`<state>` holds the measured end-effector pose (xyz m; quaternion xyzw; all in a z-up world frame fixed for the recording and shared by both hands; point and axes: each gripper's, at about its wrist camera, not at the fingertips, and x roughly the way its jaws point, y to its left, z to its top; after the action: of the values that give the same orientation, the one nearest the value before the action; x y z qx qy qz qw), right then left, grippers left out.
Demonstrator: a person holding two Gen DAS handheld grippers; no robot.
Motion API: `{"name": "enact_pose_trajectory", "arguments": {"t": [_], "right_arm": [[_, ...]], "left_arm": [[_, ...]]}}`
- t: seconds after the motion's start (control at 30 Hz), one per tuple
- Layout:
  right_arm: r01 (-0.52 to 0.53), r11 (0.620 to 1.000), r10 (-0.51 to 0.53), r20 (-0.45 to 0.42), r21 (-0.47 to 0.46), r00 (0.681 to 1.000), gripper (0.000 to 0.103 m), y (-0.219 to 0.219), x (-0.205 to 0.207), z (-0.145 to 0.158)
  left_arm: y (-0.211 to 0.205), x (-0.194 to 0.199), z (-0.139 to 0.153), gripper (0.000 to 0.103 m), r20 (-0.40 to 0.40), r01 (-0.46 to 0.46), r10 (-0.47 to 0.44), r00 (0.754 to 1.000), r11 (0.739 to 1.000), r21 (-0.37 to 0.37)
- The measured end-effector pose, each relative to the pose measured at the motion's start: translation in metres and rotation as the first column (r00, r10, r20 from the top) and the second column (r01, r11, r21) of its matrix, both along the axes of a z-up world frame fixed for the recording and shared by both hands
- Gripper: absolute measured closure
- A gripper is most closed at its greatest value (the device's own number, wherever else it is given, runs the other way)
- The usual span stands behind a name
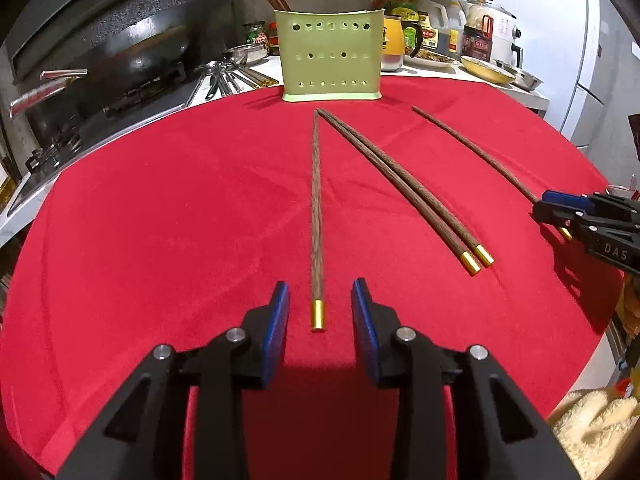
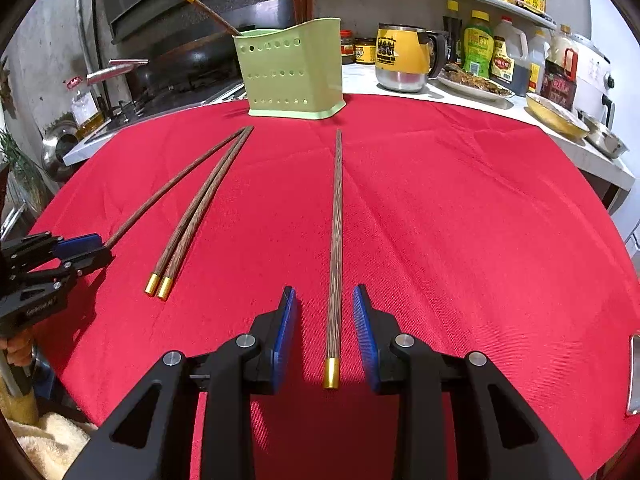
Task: Organize utensils
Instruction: 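Pull a chopstick free with the left gripper and grip its gold tip while the right gripper does likewise, then raise the chopstick upright with the left gripper above the green holder while the right gripper does likewise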
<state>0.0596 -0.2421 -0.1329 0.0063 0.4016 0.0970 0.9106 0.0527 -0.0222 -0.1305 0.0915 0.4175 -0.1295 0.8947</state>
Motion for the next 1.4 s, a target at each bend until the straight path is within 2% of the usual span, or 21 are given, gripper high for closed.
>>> {"name": "enact_pose_trajectory", "arguments": {"t": [0.1, 0.17, 0.27, 0.6, 0.9, 0.93, 0.97, 1.1, 1.17, 1.27, 1.4], "right_arm": [[-0.001, 1.0, 0.001, 0.0, 0.002, 1.0, 0.071, 0.0, 0.0, 0.0], [-0.001, 1.0, 0.001, 0.0, 0.006, 1.0, 0.071, 0.0, -0.001, 0.0], [0.0, 1.0, 0.0, 0.008, 0.015, 1.0, 0.071, 0.0, -0.003, -0.001], [-0.008, 1.0, 0.009, 0.04, -0.029, 0.999, 0.074, 0.002, -0.022, -0.003], [0.018, 1.0, -0.017, 0.053, -0.022, 0.998, 0.086, -0.005, -0.036, -0.004], [0.017, 1.0, -0.016, 0.056, -0.014, 0.998, 0.093, -0.005, -0.036, -0.004], [0.019, 1.0, -0.018, 0.058, -0.006, 0.998, 0.095, -0.005, -0.037, -0.004], [0.028, 0.999, -0.029, 0.049, 0.022, 0.998, 0.096, -0.008, -0.035, -0.003], [0.028, 0.999, -0.03, 0.046, 0.037, 0.999, 0.096, -0.009, -0.033, -0.001], [0.028, 0.998, -0.032, 0.086, 0.049, 0.996, 0.096, -0.01, -0.033, 0.015], [0.021, 0.995, -0.036, 0.158, 0.095, 0.987, 0.096, -0.015, -0.032, 0.049]], "left_arm": [[-0.002, 0.0, 0.0, 0.074, 0.003, -0.016, 0.016, 1.0, 1.0, 0.011], [0.0, -0.002, 0.0, 0.088, 0.001, -0.029, 0.029, 1.0, 0.999, 0.023], [0.002, -0.006, 0.002, 0.095, -0.006, -0.03, 0.03, 1.0, 0.999, 0.031], [-0.002, -0.009, -0.001, 0.095, 0.016, -0.017, 0.017, 1.0, 0.999, 0.051], [-0.001, -0.009, 0.0, 0.095, 0.023, -0.017, 0.016, 1.0, 0.998, 0.055], [-0.001, -0.009, 0.0, 0.095, 0.024, -0.017, 0.016, 1.0, 0.998, 0.053], [-0.001, -0.009, 0.0, 0.095, 0.025, -0.016, 0.015, 1.0, 0.999, 0.05], [0.004, -0.009, 0.002, 0.096, 0.018, -0.013, 0.013, 1.0, 1.0, 0.001], [0.009, -0.008, 0.01, 0.096, 0.043, -0.022, 0.024, 0.999, 0.999, -0.038], [0.016, -0.009, 0.029, 0.096, 0.105, -0.033, 0.042, 0.994, 0.996, -0.082], [0.027, -0.011, 0.07, 0.096, 0.232, -0.042, 0.073, 0.97, 0.99, -0.137]]}}
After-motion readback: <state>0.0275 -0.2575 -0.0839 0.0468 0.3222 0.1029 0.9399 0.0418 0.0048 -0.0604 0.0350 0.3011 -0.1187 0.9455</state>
